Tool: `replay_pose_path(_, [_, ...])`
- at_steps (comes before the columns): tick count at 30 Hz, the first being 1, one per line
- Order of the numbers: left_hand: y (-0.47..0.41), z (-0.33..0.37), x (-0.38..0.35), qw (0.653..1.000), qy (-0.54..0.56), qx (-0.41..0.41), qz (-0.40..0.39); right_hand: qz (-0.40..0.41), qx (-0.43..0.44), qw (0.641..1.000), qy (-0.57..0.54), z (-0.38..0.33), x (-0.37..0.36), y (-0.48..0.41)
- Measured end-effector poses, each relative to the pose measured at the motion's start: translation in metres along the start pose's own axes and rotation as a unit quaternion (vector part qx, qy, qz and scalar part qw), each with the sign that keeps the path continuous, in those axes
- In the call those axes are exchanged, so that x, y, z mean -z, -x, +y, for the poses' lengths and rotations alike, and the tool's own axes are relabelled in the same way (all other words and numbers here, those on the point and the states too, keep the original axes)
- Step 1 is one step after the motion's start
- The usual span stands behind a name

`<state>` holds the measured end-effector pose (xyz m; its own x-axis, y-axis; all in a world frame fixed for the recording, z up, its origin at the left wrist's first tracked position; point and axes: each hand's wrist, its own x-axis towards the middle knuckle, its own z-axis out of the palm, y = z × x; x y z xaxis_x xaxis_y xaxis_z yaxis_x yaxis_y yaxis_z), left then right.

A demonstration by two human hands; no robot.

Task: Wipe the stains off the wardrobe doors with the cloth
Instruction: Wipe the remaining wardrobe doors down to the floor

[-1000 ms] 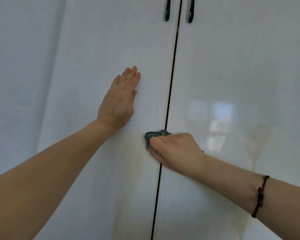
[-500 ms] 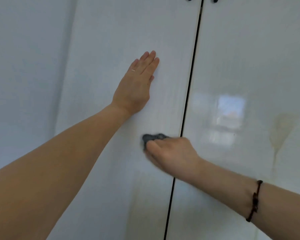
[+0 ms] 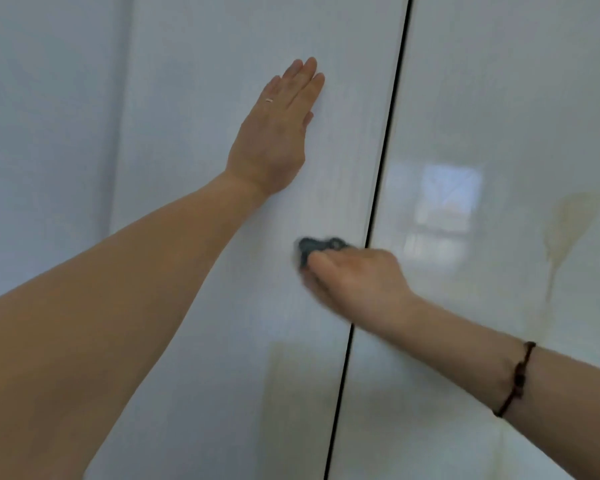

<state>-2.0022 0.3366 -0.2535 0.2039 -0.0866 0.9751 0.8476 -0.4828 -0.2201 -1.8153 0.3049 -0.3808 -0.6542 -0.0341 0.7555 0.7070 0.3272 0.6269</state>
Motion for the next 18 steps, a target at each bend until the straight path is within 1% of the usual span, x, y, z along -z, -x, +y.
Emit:
replay_pose_path(2, [-0.001,0.001,0.002,1.0,-0.008,-0.002,-0.002,0.071,-0.123,0.989,0.045,0.052,0.026,-0.041])
replay_pose_path(3, [0.0,0.0,0.002,1.0,-0.017,-0.002,-0.005,0.105,-0.158,0.98,0.053,0.07,0.036,-0.055])
replay_pose_path(5, [0.0,0.003,0.002,0.999,-0.036,-0.006,-0.011,0.137,-0.195,0.97,0.049,0.076,0.038,-0.058])
replay_pose_path(6, [0.0,0.002,0.003,0.999,-0.043,-0.007,-0.014,0.134,-0.203,0.969,0.037,0.064,0.032,-0.05])
replay_pose_path(7, [-0.001,0.003,0.003,0.999,-0.046,-0.009,-0.018,0.125,-0.193,0.973,0.024,0.047,0.023,-0.033])
replay_pose_path(8, [0.0,0.003,0.004,0.999,-0.045,-0.007,-0.021,0.11,-0.156,0.982,0.01,0.026,0.014,-0.01])
replay_pose_path(10, [0.002,0.002,0.005,0.999,-0.046,0.0,-0.019,0.069,-0.025,0.997,-0.006,-0.01,0.001,0.046])
replay_pose_path(11, [0.004,0.002,0.006,0.999,-0.049,0.002,-0.016,0.043,0.028,0.999,-0.014,-0.017,0.003,0.068])
replay_pose_path(12, [0.004,0.005,0.004,0.999,-0.051,0.0,-0.012,0.024,0.062,0.998,-0.008,-0.011,0.007,0.081])
replay_pose_path(13, [0.005,0.005,0.004,0.998,-0.057,0.0,-0.006,0.013,0.068,0.998,-0.002,0.005,0.013,0.077])
replay_pose_path(14, [0.004,0.007,0.003,0.998,-0.062,-0.003,0.003,0.017,0.037,0.999,0.016,0.031,0.023,0.062])
replay_pose_path(15, [0.002,0.007,0.002,0.998,-0.068,-0.007,0.011,0.049,-0.018,0.997,0.049,0.062,0.034,0.04])
replay_pose_path(17, [-0.002,0.006,0.002,0.996,-0.085,-0.012,0.017,0.123,-0.169,0.973,0.1,0.124,0.061,-0.008])
replay_pose_path(18, [-0.005,0.008,0.002,0.995,-0.102,-0.017,0.015,0.136,-0.235,0.956,0.107,0.146,0.076,-0.028])
